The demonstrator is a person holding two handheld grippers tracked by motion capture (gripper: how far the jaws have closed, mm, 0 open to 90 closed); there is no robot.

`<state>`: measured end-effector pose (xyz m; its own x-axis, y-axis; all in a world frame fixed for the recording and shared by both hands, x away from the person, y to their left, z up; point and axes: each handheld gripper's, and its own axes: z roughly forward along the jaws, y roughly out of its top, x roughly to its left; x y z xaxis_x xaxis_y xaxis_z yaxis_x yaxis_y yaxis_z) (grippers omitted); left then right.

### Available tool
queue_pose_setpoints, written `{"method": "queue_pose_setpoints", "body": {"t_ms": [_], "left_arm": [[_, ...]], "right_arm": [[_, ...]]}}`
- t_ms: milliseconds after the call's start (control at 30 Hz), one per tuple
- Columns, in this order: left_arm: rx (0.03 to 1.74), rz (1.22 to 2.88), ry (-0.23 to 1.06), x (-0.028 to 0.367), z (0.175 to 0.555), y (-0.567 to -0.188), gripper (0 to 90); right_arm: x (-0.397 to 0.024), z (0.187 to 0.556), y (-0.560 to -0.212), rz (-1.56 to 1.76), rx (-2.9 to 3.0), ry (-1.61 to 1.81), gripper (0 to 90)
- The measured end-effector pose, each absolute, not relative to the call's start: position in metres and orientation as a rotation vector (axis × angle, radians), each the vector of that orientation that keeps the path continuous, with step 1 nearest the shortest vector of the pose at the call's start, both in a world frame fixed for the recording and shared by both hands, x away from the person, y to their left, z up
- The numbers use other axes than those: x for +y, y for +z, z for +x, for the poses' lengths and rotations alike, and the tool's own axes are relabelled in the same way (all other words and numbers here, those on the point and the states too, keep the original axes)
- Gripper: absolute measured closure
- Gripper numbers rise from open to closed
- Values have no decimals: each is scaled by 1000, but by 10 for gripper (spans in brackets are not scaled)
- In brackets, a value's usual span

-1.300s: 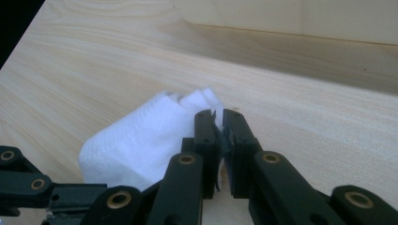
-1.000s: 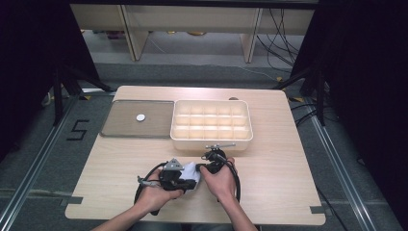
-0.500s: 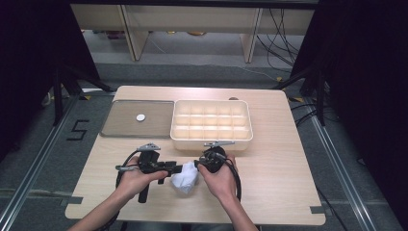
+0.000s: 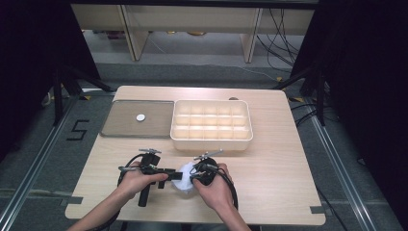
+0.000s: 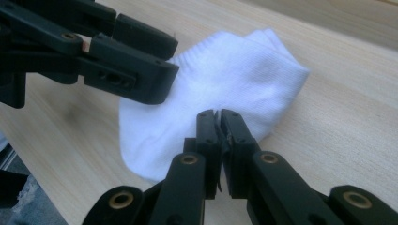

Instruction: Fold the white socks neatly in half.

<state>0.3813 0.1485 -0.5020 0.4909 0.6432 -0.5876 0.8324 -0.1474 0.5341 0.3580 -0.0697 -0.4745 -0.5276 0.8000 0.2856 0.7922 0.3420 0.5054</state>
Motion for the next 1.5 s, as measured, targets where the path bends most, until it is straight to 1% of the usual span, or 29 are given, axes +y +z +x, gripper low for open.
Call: {"method": "queue_pose_setpoints", "body": {"t_ms": [33, 233, 400, 500, 533, 567, 667, 833, 967, 1100, 1167, 1233, 1267, 1333, 1433, 1500], "left_arm": [[1242, 1885, -256, 148, 381, -501, 514], [1250, 1873, -273, 144, 378, -504, 540], [1237, 1906, -291, 141, 374, -504, 540], [1249, 1874, -310, 137, 373, -505, 536], [1235, 1901, -316, 138, 374, -506, 533], [1261, 1886, -336, 137, 373, -506, 529], [1287, 1853, -334, 134, 375, -507, 516], [1293, 1856, -331, 133, 378, -507, 484], [1316, 1871, -336, 130, 379, -508, 430], [1318, 1883, -332, 128, 382, -507, 409], [1321, 1887, -337, 128, 384, -508, 408], [1359, 1847, -353, 125, 385, -508, 416], [1325, 1886, -341, 127, 387, -508, 418], [1307, 1908, -333, 128, 390, -509, 425], [1376, 1851, -380, 125, 390, -508, 439], [1367, 1877, -384, 126, 392, -508, 456]], "right_arm": [[-70, 359, -476, 1504, 2559, 964, 866], [-73, 363, -477, 1518, 2544, 957, 856], [-76, 368, -478, 1509, 2517, 958, 847], [-78, 370, -479, 1482, 2520, 975, 846], [-78, 370, -479, 1491, 2517, 968, 847], [-79, 372, -479, 1482, 2513, 955, 847], [-81, 372, -480, 1466, 2520, 988, 850], [-79, 370, -480, 1454, 2501, 987, 855], [-79, 369, -480, 1458, 2503, 986, 858], [-79, 369, -481, 1455, 2508, 990, 860], [-79, 369, -481, 1458, 2510, 992, 861], [-78, 368, -481, 1466, 2506, 990, 862], [-78, 369, -481, 1459, 2507, 987, 863], [-78, 368, -481, 1465, 2509, 992, 865], [-78, 369, -482, 1456, 2511, 993, 867], [-78, 369, -482, 1456, 2510, 998, 868]]}}
